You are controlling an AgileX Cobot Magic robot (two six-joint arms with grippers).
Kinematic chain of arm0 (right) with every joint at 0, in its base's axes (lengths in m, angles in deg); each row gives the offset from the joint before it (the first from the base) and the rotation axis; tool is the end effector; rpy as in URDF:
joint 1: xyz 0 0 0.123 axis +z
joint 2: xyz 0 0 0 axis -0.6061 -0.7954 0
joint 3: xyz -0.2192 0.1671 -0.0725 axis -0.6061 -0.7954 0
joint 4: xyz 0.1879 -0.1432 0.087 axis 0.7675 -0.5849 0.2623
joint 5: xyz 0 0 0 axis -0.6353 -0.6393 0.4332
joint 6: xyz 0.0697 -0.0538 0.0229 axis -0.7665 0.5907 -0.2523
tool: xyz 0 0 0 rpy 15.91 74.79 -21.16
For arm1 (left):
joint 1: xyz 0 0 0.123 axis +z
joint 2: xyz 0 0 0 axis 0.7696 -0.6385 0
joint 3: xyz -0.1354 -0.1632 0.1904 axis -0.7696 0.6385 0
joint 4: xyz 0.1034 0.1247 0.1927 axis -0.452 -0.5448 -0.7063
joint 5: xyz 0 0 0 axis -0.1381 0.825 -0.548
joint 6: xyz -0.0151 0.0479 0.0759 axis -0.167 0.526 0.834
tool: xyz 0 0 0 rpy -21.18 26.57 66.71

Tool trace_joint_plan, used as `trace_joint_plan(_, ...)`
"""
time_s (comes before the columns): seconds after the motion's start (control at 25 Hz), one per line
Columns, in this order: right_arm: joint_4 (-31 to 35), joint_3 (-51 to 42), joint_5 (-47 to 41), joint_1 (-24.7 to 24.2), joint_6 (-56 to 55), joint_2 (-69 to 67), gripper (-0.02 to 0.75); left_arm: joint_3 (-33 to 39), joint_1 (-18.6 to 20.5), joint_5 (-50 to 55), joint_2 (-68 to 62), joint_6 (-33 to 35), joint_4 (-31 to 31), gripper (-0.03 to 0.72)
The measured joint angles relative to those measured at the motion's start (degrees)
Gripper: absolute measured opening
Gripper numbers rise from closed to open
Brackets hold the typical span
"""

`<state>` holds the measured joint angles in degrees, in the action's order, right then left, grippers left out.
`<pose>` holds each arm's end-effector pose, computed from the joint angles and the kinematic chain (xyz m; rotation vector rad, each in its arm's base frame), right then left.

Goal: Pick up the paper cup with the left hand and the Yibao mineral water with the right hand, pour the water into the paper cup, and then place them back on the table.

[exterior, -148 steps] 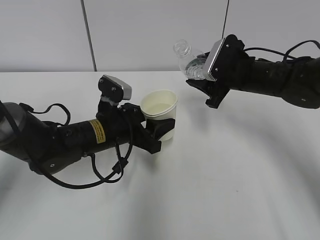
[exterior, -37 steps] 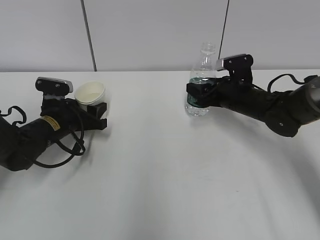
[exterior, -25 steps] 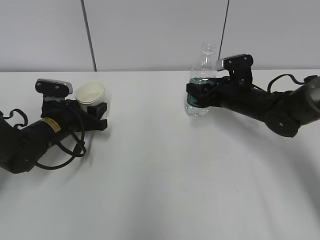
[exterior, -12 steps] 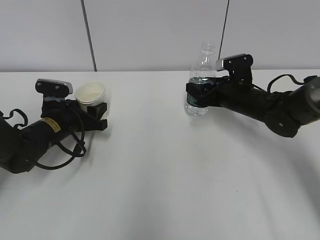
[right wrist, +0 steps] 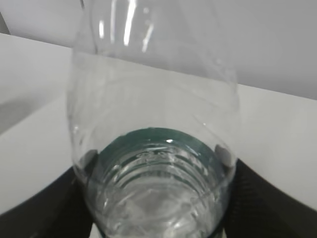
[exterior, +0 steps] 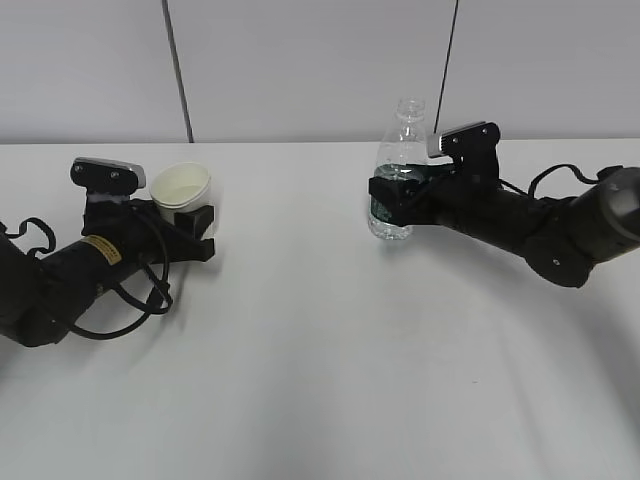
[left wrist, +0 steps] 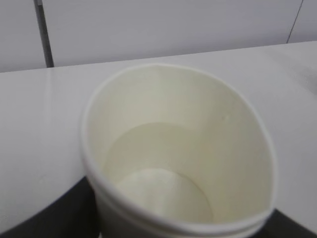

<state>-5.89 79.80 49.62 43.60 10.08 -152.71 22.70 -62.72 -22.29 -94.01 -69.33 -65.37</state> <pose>0.4384 0.0855 0.0939 -0.4255 1.7578 0.4310 0.3771 -0.1031 0.0691 0.3391 1.7827 -0.3609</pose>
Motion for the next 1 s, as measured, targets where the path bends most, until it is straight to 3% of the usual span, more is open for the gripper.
trace_joint_plan(0.36, 0.22, 0.0, 1.51, 0.0, 0.23, -0.49, 0.501, 0.0, 0.0, 0.0, 0.0, 0.0, 0.0, 0.403)
trace_joint_plan(0.84, 0.22, 0.0, 1.92, 0.0, 0.23, -0.49, 0.554, 0.0, 0.0, -1.45, 0.0, 0.0, 0.06, 0.556)
trace_joint_plan(1.0, 0.22, 0.0, 2.34, 0.0, 0.25, -0.49, 0.557, 0.0, 0.0, -1.89, 0.0, 0.0, 1.56, 0.572)
